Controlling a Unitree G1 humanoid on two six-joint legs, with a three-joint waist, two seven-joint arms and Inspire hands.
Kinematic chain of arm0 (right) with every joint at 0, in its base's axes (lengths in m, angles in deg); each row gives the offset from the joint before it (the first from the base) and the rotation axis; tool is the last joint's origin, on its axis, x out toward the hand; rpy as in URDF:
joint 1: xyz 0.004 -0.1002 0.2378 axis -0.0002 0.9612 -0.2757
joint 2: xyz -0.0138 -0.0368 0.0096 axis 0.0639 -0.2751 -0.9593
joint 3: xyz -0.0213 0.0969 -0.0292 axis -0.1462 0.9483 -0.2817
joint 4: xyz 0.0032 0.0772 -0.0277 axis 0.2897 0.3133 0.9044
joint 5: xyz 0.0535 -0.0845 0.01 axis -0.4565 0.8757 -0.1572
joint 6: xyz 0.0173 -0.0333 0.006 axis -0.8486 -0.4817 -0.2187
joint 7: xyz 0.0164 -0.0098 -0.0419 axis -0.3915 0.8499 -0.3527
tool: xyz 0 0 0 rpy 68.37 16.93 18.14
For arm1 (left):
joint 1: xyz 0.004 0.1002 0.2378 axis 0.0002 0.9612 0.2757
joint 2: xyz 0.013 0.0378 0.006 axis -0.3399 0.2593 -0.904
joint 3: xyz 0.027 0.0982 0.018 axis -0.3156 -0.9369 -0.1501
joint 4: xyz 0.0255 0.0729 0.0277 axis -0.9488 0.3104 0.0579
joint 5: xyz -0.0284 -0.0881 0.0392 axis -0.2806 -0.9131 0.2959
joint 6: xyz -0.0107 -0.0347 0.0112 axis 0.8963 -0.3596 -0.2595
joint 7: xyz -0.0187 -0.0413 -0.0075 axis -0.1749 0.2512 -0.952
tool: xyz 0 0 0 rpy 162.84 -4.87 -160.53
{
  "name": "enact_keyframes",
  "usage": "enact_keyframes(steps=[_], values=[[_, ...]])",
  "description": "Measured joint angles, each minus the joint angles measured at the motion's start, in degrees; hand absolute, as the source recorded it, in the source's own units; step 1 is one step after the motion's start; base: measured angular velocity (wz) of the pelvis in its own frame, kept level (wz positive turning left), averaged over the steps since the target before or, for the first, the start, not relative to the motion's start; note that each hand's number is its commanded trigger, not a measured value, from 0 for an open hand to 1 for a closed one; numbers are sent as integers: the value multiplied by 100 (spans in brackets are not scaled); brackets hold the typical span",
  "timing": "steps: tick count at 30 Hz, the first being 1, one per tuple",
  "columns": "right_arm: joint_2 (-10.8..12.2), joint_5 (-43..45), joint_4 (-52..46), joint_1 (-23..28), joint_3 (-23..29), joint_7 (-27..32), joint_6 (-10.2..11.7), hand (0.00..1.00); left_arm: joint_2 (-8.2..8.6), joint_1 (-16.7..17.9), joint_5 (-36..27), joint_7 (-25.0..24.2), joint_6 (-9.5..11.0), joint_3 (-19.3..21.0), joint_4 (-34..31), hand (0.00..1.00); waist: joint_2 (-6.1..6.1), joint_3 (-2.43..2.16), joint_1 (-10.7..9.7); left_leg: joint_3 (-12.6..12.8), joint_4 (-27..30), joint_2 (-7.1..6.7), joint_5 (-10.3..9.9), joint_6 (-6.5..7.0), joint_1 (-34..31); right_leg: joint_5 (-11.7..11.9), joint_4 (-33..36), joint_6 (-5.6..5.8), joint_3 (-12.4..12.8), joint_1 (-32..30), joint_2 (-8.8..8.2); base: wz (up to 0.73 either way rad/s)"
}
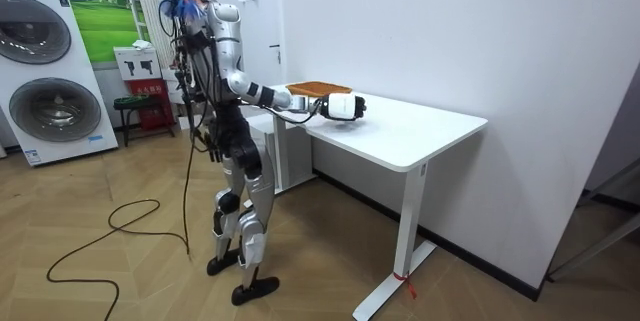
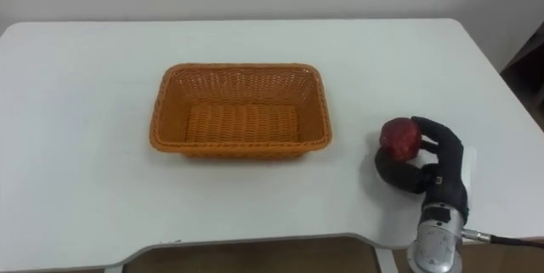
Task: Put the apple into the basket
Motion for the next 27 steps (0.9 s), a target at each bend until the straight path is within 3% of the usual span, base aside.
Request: enact_keyframes(steps=[5,10,19,21,27], values=[[-21,1,-173,-475,41,49,16,100,10,-30,4,-35,99,-5,16,0,-11,17,-9,0,3,1,0,0,15,0,-9,0,8,18,1,0],[-19,42,-616,-517,38,-29,14,100,13,8,14,-47,78,10,16,0,9,14,53,-7,12,2,1,-1,-4,0,-6,0,-32,17,-6,2],[-23,103,-826,-517,-232,-416,-21,100,14,40,19,-274,75,-7,22,0,-40,-42,250,-32,67,-2,3,-2,-4,1,17,0,-50,41,-22,0],[-33,103,-824,-519,-290,-467,-22,100,13,41,16,-275,75,-18,32,0,-52,-39,279,-50,81,-5,3,-2,-1,1,20,0,-69,58,-30,5],[-45,360,-761,-690,-583,-535,-101,100,15,3,34,-316,-5,-230,64,0,-32,30,339,-179,128,-19,3,-1,-31,1,16,1,-207,110,-59,11]])
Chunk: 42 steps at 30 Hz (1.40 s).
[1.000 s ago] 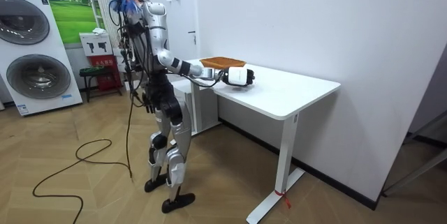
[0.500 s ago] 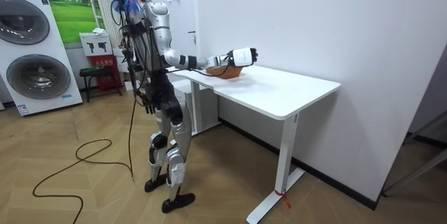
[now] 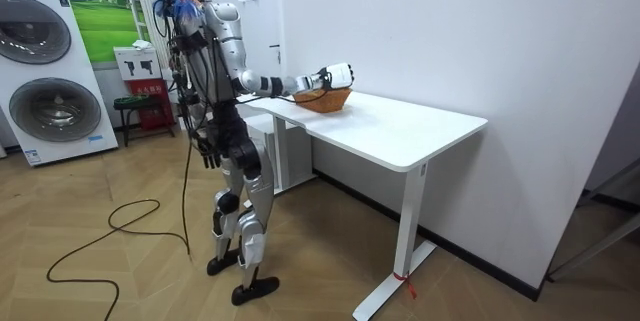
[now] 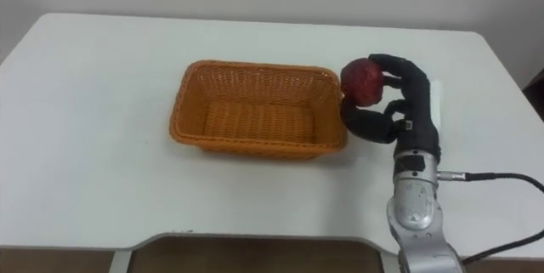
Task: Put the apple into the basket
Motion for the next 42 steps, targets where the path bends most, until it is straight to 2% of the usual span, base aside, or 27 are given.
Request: enact_keyframes(steps=[8,10,11,12,13,19,26,37,42], values=[[-2,227,1,-301,-55,-54,-18,100,-2,-51,173,-176,-109,3,-16,0,27,7,124,-157,15,-14,3,4,-72,0,-25,0,-113,-2,-12,8],[-1,227,1,-358,-60,-56,-95,100,-2,-77,201,-214,-121,3,-16,0,43,18,129,-179,14,-17,4,5,-79,0,-26,0,-133,-2,-15,5],[-2,227,1,-376,-59,-56,-122,95,-3,-89,204,-220,-124,4,-20,0,44,18,130,-194,14,-17,4,5,-83,0,-27,0,-145,-1,-16,7],[-2,226,1,-377,-63,-57,-123,61,-4,-98,203,-228,-127,2,-19,0,44,18,131,-209,13,-17,4,5,-81,0,-27,1,-160,6,-15,6],[-2,224,1,-377,-69,-56,-124,0,-4,-100,202,-233,-130,0,-18,0,44,18,132,-219,12,-17,4,5,-80,0,-27,1,-172,11,-15,7],[-82,220,1,-382,-312,-68,-176,0,-14,-152,201,-324,-161,-5,-13,0,37,13,183,-275,13,-17,5,4,-64,0,-32,1,-232,27,-16,3],[-177,235,0,-383,-325,-130,-179,0,-15,-148,201,-324,-165,-4,-9,0,34,12,260,-288,62,-19,7,1,-81,0,-31,1,-238,67,-23,0],[-201,358,0,-383,-332,-256,-187,0,-14,-176,212,-322,-170,-3,-16,0,36,-4,252,-300,96,-26,7,1,-88,-1,-34,0,-233,101,-25,0],[-223,374,-6,-384,-321,-252,-187,0,-12,-177,209,-317,-169,-4,-10,0,94,-54,214,-280,92,-25,8,2,-70,-1,-29,0,-236,105,-25,0]])
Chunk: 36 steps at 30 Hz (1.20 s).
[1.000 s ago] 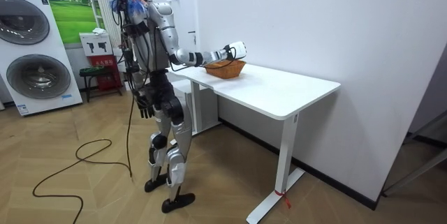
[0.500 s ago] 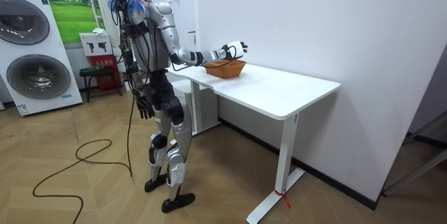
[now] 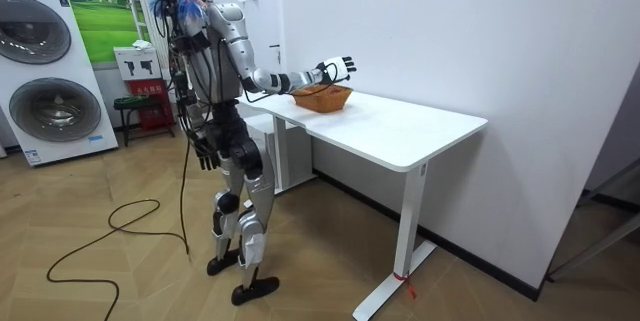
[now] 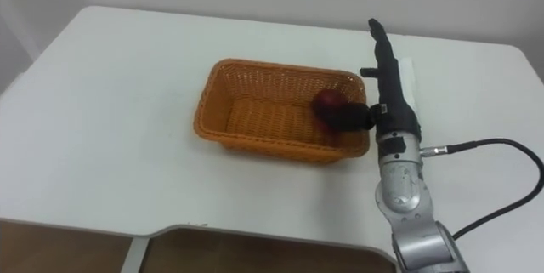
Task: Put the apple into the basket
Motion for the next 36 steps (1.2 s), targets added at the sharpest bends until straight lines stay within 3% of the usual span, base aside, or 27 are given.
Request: enact_keyframes(steps=[6,9,13,16,21,25,30,36], values=[[-7,-8,-5,-48,62,72,1,0,-8,-8,2,13,20,12,-2,0,11,1,-49,6,-48,5,10,-3,89,0,1,0,6,51,3,0],[-16,-21,-86,-110,167,142,19,0,-37,2,14,9,31,22,0,0,-65,11,-119,2,-43,3,10,-4,85,-1,1,1,23,51,5,0],[-41,-24,-414,-110,878,417,100,0,-37,82,-15,-5,68,174,6,0,-170,-1,-184,8,-10,-3,9,-3,64,-1,2,1,2,14,-3,0],[-139,-162,-511,-111,1355,961,296,0,-37,220,-14,10,79,207,8,0,-208,-12,-353,3,-16,-3,9,-3,54,-1,9,2,-9,27,-4,0],[-505,-692,-413,-18,2345,1799,311,0,-36,417,-31,41,79,450,1,0,-222,-18,-713,59,-45,2,9,-3,54,-2,0,2,30,1,6,-4],[-535,-977,-271,168,2881,2363,323,0,-35,488,-89,173,74,552,-39,0,-233,-7,-947,127,-56,7,9,-3,56,-3,6,3,105,-32,15,-10],[-578,-2122,516,645,3623,3091,247,0,-47,550,-125,357,50,814,-385,0,-273,-54,-1069,280,-97,9,9,-3,55,-4,5,4,228,-105,22,-12],[-574,-3177,1740,1015,3774,3293,-47,0,-47,520,-124,443,-43,927,-526,0,-276,-72,-1213,331,-90,10,9,-2,24,-4,37,5,306,-174,30,-7]])
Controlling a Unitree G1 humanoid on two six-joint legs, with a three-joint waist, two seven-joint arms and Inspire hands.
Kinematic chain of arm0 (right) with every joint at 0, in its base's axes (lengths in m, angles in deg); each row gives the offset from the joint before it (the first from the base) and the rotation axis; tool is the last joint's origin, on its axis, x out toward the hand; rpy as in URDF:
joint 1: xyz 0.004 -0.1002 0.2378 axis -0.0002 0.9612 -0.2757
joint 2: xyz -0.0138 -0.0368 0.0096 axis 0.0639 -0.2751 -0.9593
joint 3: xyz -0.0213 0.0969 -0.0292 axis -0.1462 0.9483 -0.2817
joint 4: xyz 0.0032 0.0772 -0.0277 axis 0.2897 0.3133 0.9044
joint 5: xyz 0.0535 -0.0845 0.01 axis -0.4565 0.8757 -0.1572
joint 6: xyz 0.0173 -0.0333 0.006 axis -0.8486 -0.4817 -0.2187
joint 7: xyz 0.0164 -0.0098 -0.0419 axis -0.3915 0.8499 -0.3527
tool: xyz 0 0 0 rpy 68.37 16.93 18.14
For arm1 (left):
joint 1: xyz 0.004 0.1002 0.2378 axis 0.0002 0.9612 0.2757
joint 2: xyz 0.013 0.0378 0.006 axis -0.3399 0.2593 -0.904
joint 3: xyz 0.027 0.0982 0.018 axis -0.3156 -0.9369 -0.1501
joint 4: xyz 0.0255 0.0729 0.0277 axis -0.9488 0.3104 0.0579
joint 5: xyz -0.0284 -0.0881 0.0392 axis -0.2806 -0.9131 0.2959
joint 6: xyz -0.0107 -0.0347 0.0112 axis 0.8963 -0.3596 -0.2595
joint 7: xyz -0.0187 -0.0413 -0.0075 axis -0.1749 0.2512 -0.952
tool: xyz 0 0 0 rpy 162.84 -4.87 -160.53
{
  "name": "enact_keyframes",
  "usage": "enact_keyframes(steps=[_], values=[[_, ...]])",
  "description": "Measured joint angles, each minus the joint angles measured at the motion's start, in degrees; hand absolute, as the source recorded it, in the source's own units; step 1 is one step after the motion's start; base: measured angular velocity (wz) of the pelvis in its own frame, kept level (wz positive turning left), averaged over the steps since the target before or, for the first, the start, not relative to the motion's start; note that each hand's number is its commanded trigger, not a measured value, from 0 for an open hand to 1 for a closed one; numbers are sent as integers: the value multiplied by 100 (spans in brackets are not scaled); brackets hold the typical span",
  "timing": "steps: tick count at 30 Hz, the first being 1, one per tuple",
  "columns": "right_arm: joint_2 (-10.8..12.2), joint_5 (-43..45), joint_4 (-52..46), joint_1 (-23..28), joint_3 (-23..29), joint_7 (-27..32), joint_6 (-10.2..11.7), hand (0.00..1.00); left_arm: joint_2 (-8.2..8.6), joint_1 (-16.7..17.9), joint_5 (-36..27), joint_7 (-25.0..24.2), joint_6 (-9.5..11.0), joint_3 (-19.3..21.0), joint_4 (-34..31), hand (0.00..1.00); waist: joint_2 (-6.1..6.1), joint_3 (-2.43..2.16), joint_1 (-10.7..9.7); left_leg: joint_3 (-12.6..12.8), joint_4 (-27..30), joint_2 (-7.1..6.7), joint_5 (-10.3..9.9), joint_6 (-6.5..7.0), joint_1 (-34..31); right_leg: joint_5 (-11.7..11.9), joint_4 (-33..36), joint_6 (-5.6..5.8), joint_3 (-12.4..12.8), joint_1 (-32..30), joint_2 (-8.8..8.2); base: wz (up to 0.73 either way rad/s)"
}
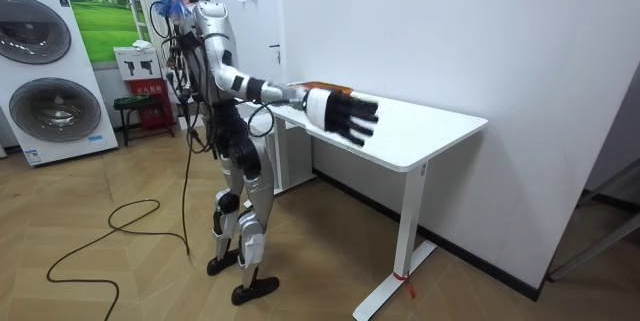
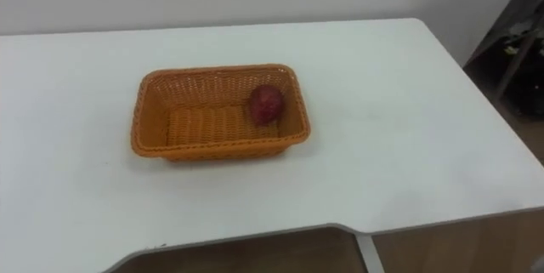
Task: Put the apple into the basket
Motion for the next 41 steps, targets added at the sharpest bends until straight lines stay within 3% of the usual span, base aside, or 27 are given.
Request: enact_keyframes(steps=[2,5,9,13,16,24,26,30,35,41], values=[[54,-202,458,137,6,3,-202,0,10,3,0,39,-178,4,-7,0,20,8,-2,2,-6,0,0,0,-3,0,-9,0,23,-10,3,0],[255,-404,1083,201,-10,-85,-219,0,16,6,9,55,-311,83,-13,0,29,20,25,-9,-25,9,-1,0,3,0,-31,0,61,-28,21,0],[468,-454,2261,177,-330,-429,-278,0,48,-13,19,63,-317,94,-1,0,74,49,55,-1,-34,16,-6,2,30,0,-40,0,82,-14,29,0],[657,-528,3278,168,-790,-1169,-565,0,125,-53,13,63,-317,92,1,0,158,46,79,0,-76,5,-6,4,39,-1,-31,1,97,-13,20,-3],[740,-421,3719,170,-1059,-1658,-660,0,152,-93,36,62,-306,96,19,0,221,36,186,37,-112,5,-6,4,80,-1,-33,2,145,-20,28,-10],[909,307,4242,135,-1713,-2792,-838,0,282,-84,119,13,-337,98,56,0,279,51,394,62,-120,1,-9,9,73,1,-127,23,72,5,21,2],[986,520,4242,141,-2110,-3072,-877,0,296,-102,114,-29,-377,72,105,0,294,53,514,4,-118,4,-9,8,75,3,-128,21,96,14,33,-3],[1113,860,4255,114,-2515,-3469,-876,0,305,-136,91,-16,-351,-121,133,0,323,70,520,-34,-106,-5,-9,8,133,2,-136,23,-2,103,12,11],[1145,1149,4057,101,-3137,-3917,-851,0,290,-262,15,61,-354,-713,371,0,343,82,512,-52,-120,-7,-12,11,124,-5,-123,25,2,90,9,0],[1146,1161,4067,129,-3329,-4254,-811,0,302,-337,12,60,-400,-875,485,0,335,82,498,-41,-120,-4,-13,12,94,-5,-120,25,2,66,12,0]])
